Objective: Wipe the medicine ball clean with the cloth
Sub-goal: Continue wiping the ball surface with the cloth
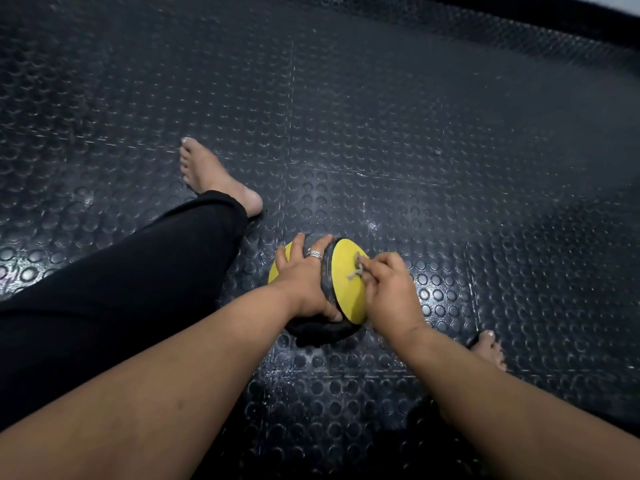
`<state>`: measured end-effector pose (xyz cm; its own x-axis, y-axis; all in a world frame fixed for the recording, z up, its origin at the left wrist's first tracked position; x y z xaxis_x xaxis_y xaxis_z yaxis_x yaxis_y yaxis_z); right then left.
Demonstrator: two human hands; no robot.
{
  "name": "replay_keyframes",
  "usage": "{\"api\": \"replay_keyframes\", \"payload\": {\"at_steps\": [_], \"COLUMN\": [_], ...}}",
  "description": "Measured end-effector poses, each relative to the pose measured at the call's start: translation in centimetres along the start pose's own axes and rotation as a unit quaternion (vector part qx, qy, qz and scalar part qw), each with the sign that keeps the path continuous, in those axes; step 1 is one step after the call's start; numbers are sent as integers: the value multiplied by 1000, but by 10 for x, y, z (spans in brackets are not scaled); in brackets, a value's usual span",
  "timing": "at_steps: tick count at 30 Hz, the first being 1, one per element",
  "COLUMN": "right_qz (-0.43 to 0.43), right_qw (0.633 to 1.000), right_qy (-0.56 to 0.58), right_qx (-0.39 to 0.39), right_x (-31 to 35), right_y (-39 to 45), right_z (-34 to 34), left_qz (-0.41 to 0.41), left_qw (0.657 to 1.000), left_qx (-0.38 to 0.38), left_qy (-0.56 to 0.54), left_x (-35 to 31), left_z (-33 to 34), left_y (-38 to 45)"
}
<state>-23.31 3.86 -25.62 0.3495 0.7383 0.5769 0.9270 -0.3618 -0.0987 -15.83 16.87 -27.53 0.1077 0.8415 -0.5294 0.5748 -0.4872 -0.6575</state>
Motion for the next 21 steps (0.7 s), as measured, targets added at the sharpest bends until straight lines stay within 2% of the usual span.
{"api": "replay_keyframes", "payload": {"at_steps": [4,7,9,12,14,16,19,21], "right_qz": [71,2,-52,-39,-5,65,164,175], "right_qw": [992,996,993,995,996,993,973,978], "right_qy": [-53,-32,-78,-67,-45,-28,-60,-19], "right_qx": [87,79,75,63,72,94,150,113], "right_x": [-13,19,34,23,9,-9,-34,-28], "right_y": [21,14,-3,-17,-17,-11,1,12], "right_z": [-13,-4,8,10,7,6,-3,-16], "left_qz": [1,0,5,15,13,10,17,19], "left_qw": [1000,1000,1000,1000,1000,1000,1000,1000], "left_qx": [-2,-4,-10,-11,-7,-3,5,7], "left_qy": [4,-3,-11,-5,-10,-9,-7,-3], "left_x": [2,5,10,15,14,12,18,21], "left_z": [-1,-2,-2,3,4,3,0,-3], "left_y": [-1,-2,-4,-8,-11,-10,-7,-7]}}
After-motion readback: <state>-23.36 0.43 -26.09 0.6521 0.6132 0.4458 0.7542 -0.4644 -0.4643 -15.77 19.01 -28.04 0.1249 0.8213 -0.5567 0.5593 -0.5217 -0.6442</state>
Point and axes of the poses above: each hand's wrist, its own y-axis towards the middle knuckle, its own z-axis out of the palm, x = y × z, the point moved 3 cm from there along y, towards the middle knuckle, and after that the axes turned 1 degree about x, right-handed, at the moved point
